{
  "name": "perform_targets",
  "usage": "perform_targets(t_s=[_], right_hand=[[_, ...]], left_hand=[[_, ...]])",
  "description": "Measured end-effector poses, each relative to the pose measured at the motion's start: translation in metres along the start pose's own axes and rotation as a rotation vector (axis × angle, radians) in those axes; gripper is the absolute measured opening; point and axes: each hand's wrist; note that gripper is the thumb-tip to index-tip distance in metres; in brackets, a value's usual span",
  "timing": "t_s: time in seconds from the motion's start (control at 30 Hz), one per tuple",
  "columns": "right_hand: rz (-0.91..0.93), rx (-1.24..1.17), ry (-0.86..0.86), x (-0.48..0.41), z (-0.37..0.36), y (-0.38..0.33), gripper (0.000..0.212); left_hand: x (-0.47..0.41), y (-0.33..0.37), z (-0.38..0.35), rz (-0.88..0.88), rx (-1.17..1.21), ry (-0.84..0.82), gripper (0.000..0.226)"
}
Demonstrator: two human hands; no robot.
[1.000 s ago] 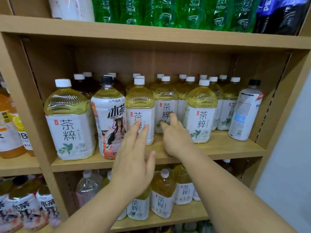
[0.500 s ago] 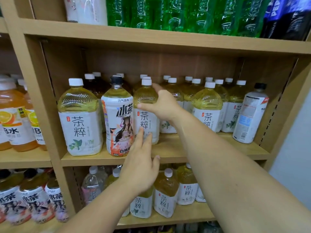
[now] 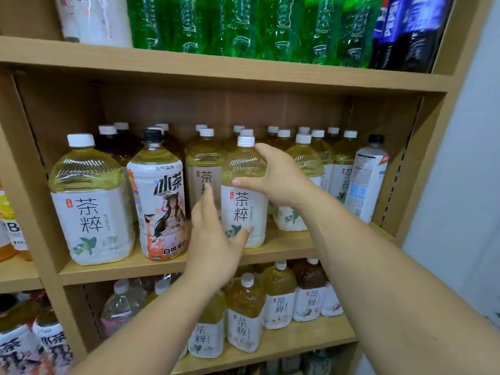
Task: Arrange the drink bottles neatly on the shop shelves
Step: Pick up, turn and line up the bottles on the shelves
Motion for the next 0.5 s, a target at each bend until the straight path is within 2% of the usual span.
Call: perform_targets(t_s=[0.07, 0.13, 0.23, 0.3, 0.37, 0.43, 0.5], right_hand=[[0.018, 0.118, 0.014, 0.005, 0.005, 0.001, 0.095], [0.037, 0.184, 0.112, 0.012, 0.007, 0.005, 0.079], [-0.017, 0.14, 0.444, 0.024, 0.01, 0.033, 0.038], [-0.188, 0.111, 0.654, 0.031, 0.012, 0.064, 0.027], [-0.411, 0.089, 0.704, 0.036, 0.013, 0.1, 0.036], [-0.608, 0.045, 0.648, 0.041, 0.01, 0.132, 0.054], [-0.702, 0.008, 0.594, 0.046, 0.002, 0.158, 0.067]], left_hand=[[-0.014, -0.004, -0.012, 0.049, 0.058, -0.008, 0.105], [-0.027, -0.007, -0.021, 0.064, 0.067, 0.018, 0.094], [-0.04, -0.009, -0.03, 0.053, 0.045, 0.027, 0.08], [-0.046, -0.011, -0.035, 0.041, 0.05, 0.018, 0.074], [-0.051, -0.012, -0.041, 0.033, 0.052, 0.022, 0.076], [-0.055, -0.013, -0.049, 0.025, 0.05, 0.024, 0.079], [-0.058, -0.012, -0.059, 0.021, 0.037, 0.026, 0.08]])
Point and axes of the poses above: each hand's wrist, its own x-axis away from the middle knuckle, its own z-axis out of the back of the hand, y = z × x, and after that the axes turned 15 degrees about x, right-handed
